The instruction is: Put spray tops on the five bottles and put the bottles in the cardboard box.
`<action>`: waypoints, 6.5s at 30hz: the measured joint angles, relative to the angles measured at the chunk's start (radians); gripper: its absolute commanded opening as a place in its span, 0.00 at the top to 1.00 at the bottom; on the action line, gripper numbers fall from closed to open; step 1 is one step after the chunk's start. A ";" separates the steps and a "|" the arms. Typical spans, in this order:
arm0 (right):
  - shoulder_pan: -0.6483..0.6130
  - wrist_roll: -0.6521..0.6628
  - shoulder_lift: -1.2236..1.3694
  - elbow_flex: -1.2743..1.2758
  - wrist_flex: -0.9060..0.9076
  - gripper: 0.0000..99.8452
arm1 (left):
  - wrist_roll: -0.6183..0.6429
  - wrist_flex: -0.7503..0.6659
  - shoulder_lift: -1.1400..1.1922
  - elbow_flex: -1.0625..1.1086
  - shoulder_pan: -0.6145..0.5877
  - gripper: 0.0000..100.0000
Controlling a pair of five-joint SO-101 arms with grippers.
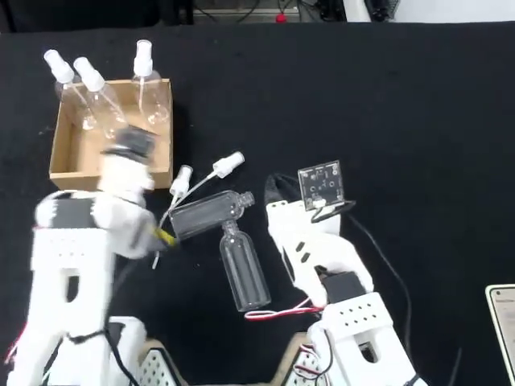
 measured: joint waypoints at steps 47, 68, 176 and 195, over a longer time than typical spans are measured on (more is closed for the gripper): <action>0.002 0.000 0.000 0.000 0.000 0.99 | 0.776 -0.582 0.000 0.410 0.620 0.68; 0.002 0.000 0.000 0.000 0.000 0.99 | 0.669 -0.557 -0.006 0.522 0.686 0.76; -0.180 0.040 0.000 -0.287 0.448 0.99 | -0.147 -0.169 -0.269 0.253 -0.322 0.97; -0.512 -0.110 0.770 -0.830 0.430 0.99 | 0.167 -0.196 -0.307 0.334 -0.322 0.97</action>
